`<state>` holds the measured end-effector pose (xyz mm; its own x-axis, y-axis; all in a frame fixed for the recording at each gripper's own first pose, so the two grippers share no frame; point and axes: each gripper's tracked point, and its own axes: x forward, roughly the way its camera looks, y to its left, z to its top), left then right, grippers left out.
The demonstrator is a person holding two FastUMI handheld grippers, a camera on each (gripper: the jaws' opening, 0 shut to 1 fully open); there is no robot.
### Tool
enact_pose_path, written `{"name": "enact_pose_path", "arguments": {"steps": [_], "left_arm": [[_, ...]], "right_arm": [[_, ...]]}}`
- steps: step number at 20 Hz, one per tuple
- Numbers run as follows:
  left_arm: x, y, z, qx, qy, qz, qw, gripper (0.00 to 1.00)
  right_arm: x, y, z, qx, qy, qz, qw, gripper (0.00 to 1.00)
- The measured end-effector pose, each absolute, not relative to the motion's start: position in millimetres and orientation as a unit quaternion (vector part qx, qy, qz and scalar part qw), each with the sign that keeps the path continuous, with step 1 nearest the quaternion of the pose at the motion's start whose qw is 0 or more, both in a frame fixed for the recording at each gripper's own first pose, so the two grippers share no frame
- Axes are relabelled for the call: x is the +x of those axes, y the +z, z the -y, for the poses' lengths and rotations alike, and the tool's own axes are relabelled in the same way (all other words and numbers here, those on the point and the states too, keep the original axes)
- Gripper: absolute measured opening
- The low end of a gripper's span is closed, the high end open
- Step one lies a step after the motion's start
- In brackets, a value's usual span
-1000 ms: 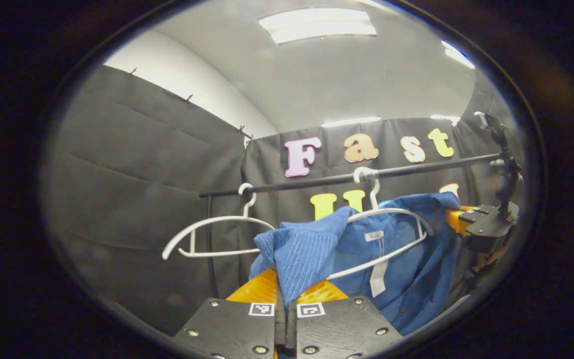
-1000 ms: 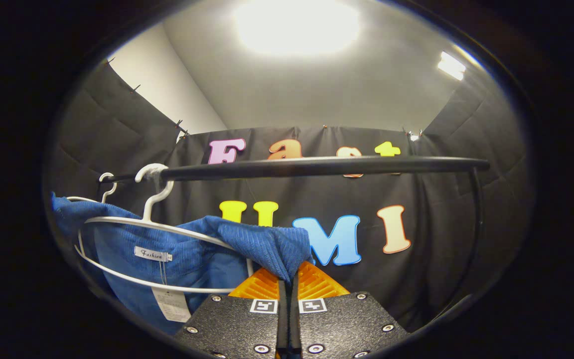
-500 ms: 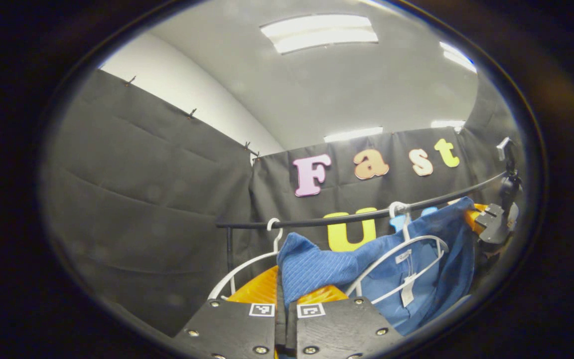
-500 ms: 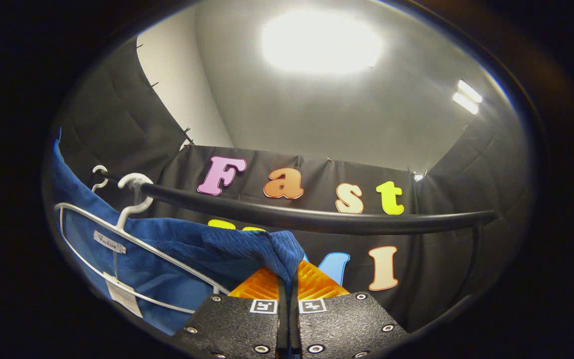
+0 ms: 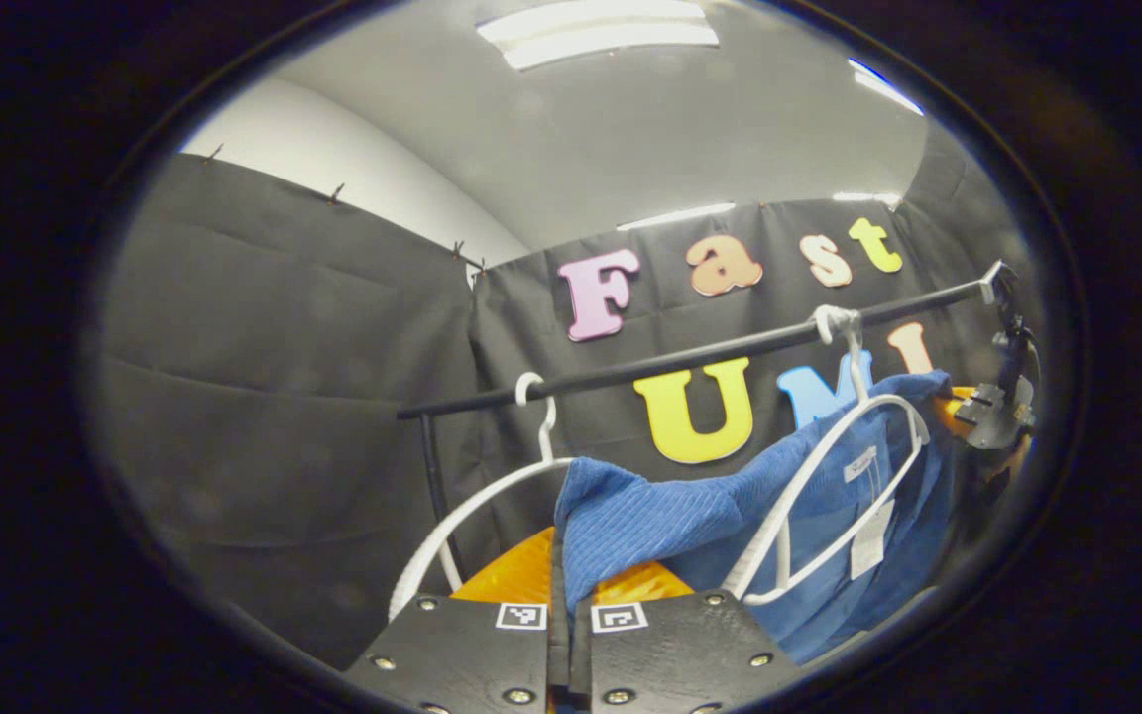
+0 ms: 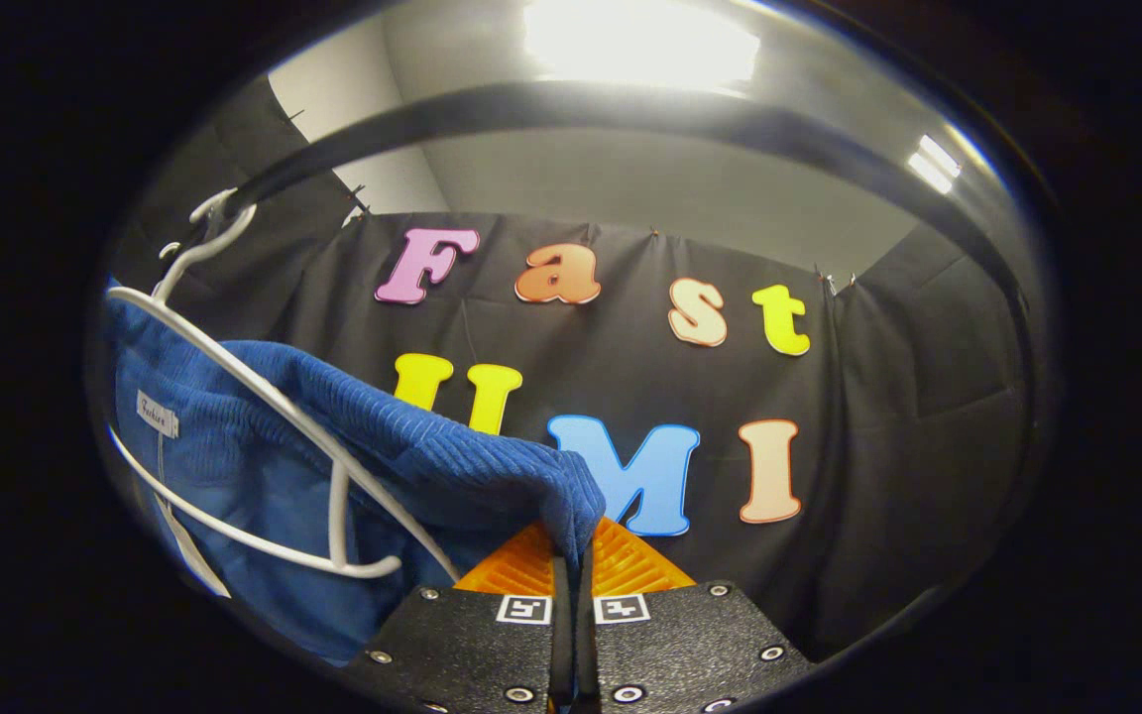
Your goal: Grasp the clothes on the hanger with both hands and then place them into the laundry hamper below.
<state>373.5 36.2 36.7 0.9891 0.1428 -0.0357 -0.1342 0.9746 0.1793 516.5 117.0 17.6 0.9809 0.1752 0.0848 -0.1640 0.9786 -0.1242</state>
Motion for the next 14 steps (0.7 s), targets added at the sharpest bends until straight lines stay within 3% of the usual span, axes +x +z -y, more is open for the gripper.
{"name": "enact_pose_path", "arguments": {"steps": [6, 14], "left_arm": [[386, -37, -26, 0.057, 0.051, -0.081, 0.994, 0.00], [352, -83, -17, 0.044, 0.057, -0.117, 0.991, 0.01]], "right_arm": [[528, -46, -109, -0.044, 0.087, -0.027, 0.995, 0.01], [493, -103, -100, -0.041, 0.106, -0.082, 0.990, 0.01]]}}
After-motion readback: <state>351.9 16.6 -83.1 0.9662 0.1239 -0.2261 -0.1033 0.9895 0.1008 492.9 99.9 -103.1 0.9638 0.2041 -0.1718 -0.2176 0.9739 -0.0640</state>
